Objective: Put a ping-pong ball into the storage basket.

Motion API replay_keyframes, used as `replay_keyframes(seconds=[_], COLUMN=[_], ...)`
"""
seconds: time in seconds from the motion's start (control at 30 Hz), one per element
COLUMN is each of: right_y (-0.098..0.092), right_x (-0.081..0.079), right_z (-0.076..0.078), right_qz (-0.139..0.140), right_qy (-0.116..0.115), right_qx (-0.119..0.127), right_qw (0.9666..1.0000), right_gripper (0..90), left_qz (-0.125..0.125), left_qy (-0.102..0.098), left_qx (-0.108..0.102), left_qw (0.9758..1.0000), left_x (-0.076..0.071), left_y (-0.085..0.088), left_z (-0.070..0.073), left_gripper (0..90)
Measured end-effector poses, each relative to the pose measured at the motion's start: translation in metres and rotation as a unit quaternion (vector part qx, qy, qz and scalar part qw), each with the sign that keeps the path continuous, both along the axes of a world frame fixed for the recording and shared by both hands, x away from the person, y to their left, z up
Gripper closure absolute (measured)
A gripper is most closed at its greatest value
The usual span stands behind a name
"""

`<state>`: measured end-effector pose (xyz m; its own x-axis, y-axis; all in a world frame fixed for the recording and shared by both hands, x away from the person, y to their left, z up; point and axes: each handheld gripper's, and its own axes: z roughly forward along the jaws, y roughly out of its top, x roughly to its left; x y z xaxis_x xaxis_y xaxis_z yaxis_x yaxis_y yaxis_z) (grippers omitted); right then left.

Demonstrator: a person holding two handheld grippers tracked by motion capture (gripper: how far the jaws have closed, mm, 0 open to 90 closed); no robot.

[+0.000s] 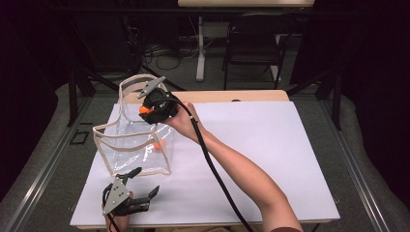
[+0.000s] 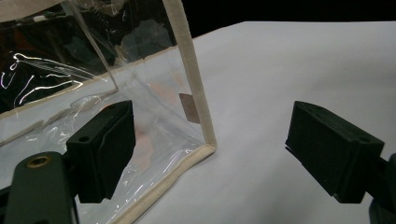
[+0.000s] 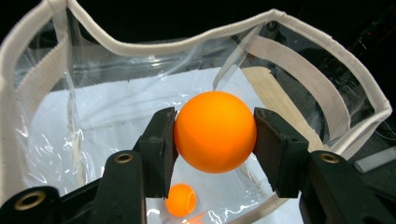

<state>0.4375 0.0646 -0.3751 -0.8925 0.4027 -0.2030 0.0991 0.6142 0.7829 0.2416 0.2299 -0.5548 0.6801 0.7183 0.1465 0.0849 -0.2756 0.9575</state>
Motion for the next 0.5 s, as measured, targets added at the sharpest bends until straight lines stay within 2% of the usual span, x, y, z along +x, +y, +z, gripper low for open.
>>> replay_keyframes(seconds=[0.37,0.5], right_y=[0.0045,0.0049], right_x=[0.0027,0.0024], right_z=[-0.0044,-0.0044], right_qz=[-0.001,-0.012], right_qy=[0.010,0.009], right_qx=[-0.027,-0.028], right_qw=[0.9996,0.9995], right_gripper=[49.2,35.4], left_qz=[0.001,0.002], left_qy=[0.000,-0.001], left_qx=[-0.001,-0.001], left_qw=[1.0000,1.0000], left_x=[-0.0001,-0.0005], left_y=[0.0006,0.0013], left_z=[0.0001,0.0002], left_gripper=[15.7,15.7])
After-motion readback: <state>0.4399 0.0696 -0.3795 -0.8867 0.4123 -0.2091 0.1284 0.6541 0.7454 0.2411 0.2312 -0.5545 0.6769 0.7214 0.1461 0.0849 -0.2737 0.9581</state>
